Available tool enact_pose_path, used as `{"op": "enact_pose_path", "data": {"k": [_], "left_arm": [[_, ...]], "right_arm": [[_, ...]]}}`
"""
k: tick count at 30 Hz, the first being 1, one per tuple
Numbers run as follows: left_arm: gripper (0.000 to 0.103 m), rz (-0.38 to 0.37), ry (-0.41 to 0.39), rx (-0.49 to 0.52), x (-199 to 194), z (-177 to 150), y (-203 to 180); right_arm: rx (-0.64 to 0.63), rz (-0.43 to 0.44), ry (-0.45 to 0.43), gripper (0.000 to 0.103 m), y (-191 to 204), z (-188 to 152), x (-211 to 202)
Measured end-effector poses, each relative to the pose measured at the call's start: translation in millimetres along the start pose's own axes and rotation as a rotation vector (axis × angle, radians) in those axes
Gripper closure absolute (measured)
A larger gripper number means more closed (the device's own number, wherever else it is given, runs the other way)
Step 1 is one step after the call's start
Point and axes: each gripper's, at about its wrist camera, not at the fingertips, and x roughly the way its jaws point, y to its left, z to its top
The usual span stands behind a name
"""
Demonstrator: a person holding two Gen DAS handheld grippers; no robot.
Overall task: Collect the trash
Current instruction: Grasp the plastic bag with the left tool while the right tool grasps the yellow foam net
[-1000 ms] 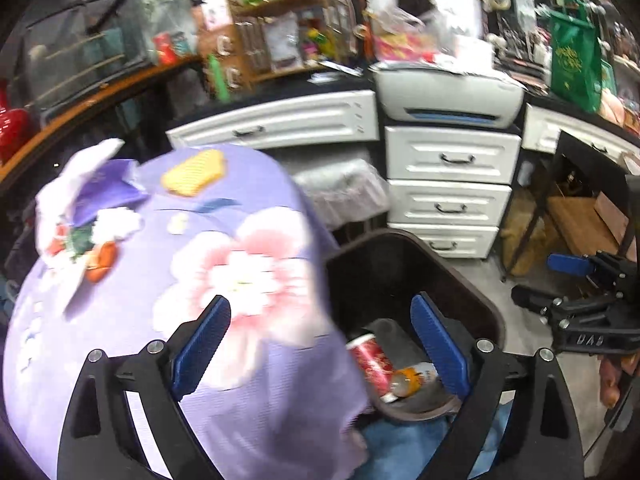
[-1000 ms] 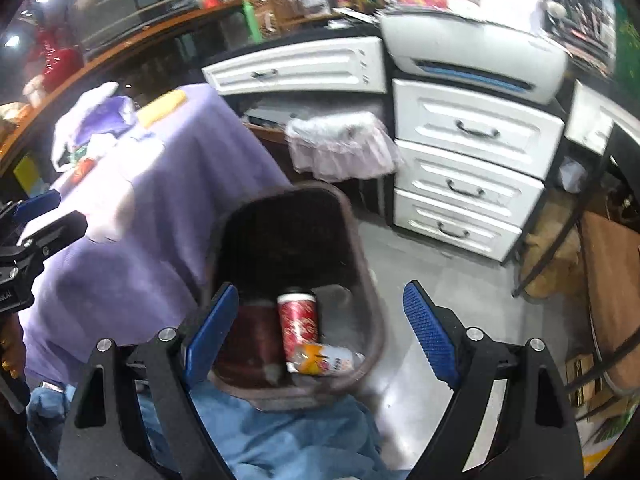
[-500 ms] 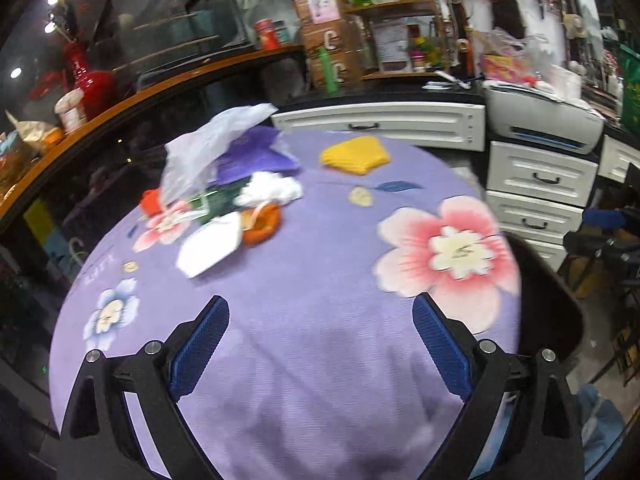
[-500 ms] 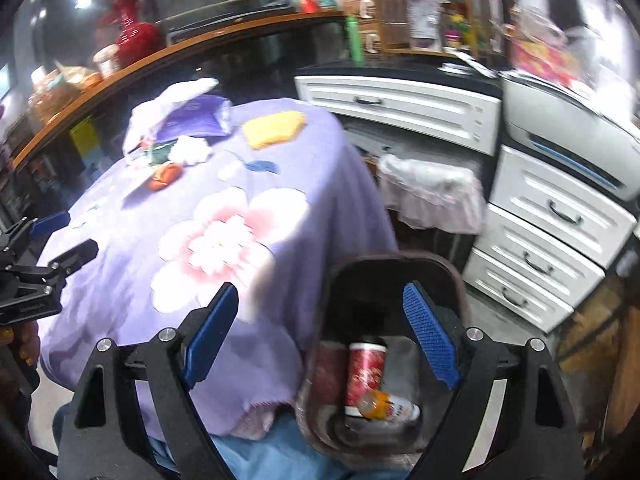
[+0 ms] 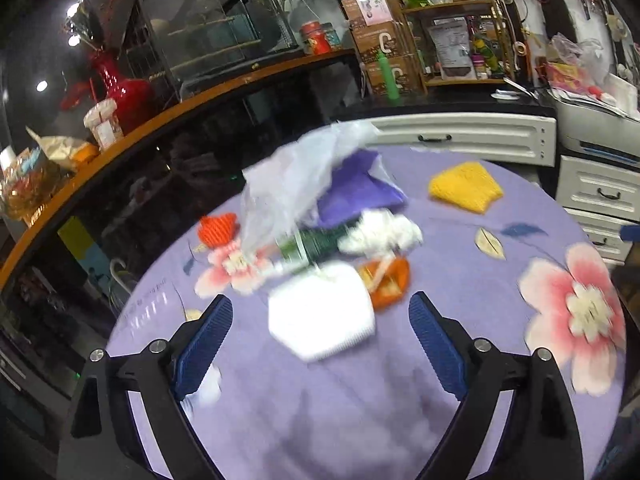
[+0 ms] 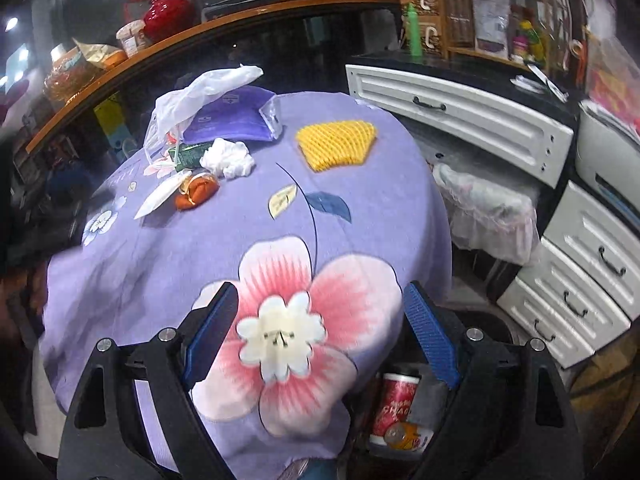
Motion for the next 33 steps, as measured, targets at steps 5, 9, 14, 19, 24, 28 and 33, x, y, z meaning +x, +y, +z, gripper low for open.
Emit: {"op": "enact_pose_path", "data": {"k": [5,9,14,19,24,28,33], "left_arm": [[0.025,0.026,0.025,0.041,47,48,-4],[0.030,0.077,0.062,0.073,88,74,-12],[0.057,0.136,0.091,0.091,117,88,-13],[0.096,0.137,0.111,0.020,122,88,9],[0.100,0.108,0.073,-0.122,97,86,47],[0.101,0.100,0.017,-0.202,65,84,74],[0.101,0.087,-0.052,-0.263,18,68,98]], "right_arm": [[-0.029,-0.005,0.010,0.019,2,9,9],[-0.037,-0.012,0.024,0.019,-3,13,17],[-0.045,-0.012,0.048,0.019,-7,14,28],[-0.047,-0.004,0.049,0.019,-8,19,37],[-0.062,0.021,0.016,0.019,-2,28,39],[-0.078,0.033,-0.001,0.019,3,41,45],[-0.140,0.014,-0.006,0.019,15,59,62]]}}
